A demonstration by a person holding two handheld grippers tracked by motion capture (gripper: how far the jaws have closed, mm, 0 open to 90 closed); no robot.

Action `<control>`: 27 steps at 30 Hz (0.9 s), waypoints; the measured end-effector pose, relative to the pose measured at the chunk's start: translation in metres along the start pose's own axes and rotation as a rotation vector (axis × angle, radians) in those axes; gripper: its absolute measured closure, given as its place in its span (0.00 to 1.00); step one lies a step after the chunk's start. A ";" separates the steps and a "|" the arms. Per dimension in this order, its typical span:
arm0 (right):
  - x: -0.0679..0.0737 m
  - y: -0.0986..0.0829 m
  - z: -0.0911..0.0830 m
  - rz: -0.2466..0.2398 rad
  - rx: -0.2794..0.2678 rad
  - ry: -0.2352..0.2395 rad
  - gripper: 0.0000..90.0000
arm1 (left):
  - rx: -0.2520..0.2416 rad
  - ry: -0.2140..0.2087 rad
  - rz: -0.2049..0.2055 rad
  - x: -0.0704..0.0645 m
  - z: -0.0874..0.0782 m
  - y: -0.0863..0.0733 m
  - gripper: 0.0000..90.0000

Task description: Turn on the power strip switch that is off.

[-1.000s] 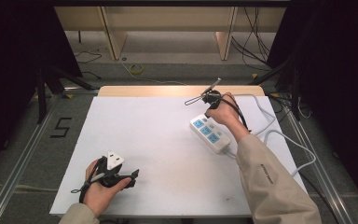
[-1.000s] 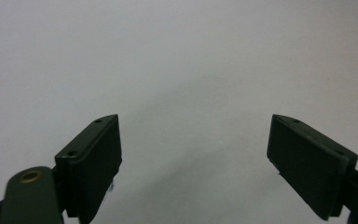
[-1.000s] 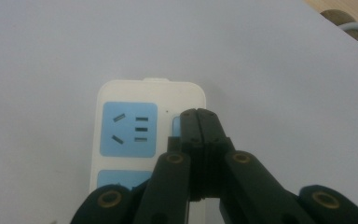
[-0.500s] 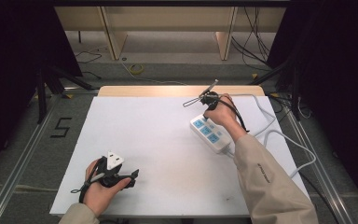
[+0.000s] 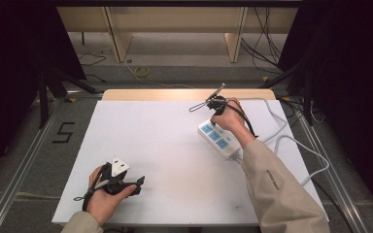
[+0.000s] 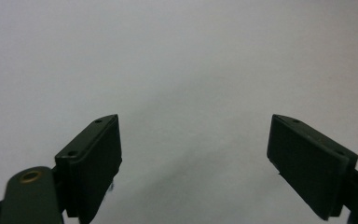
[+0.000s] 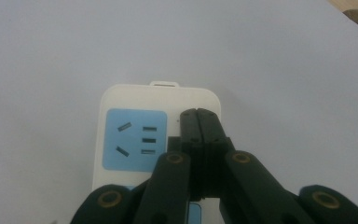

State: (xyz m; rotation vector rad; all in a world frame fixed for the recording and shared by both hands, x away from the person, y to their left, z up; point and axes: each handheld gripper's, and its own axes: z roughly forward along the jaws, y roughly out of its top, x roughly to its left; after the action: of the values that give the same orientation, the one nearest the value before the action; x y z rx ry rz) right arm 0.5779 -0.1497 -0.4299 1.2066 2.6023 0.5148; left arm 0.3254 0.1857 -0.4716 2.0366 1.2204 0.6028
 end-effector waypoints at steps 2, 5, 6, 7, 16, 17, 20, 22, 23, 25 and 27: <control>0.000 0.000 0.000 -0.002 -0.001 -0.002 1.00 | 0.000 0.000 0.000 0.000 0.000 0.000 0.19; 0.001 0.000 0.000 0.001 0.004 -0.007 1.00 | -0.001 0.001 -0.001 0.000 0.000 0.000 0.19; 0.001 0.000 0.001 0.002 0.004 -0.008 1.00 | 0.001 0.000 0.001 0.000 0.000 0.000 0.19; 0.001 0.000 0.001 0.003 0.006 -0.009 1.00 | 0.000 0.000 0.003 0.000 0.000 0.000 0.19; 0.004 0.000 0.001 -0.010 0.018 -0.019 1.00 | -0.002 0.000 0.005 0.000 -0.001 0.001 0.19; 0.004 0.000 0.001 -0.009 0.019 -0.019 1.00 | -0.001 0.001 0.005 0.000 0.000 0.001 0.19; 0.004 0.000 0.002 -0.007 0.018 -0.020 1.00 | -0.002 0.001 0.003 0.000 0.000 0.000 0.19; 0.004 0.000 0.002 -0.010 0.020 -0.020 1.00 | 0.000 0.001 0.005 0.000 0.000 0.000 0.19; 0.004 0.000 0.002 -0.011 0.021 -0.022 1.00 | -0.001 0.001 0.005 0.000 -0.001 0.000 0.19; 0.005 0.000 0.003 -0.011 0.022 -0.024 1.00 | -0.001 0.002 0.004 0.000 -0.001 0.000 0.19; 0.005 0.000 0.003 -0.009 0.022 -0.023 1.00 | -0.001 0.002 0.004 0.000 -0.001 0.000 0.19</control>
State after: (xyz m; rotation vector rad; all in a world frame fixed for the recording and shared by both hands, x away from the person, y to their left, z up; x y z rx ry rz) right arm 0.5760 -0.1454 -0.4325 1.1995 2.5998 0.4687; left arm 0.3253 0.1861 -0.4708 2.0389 1.2173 0.6074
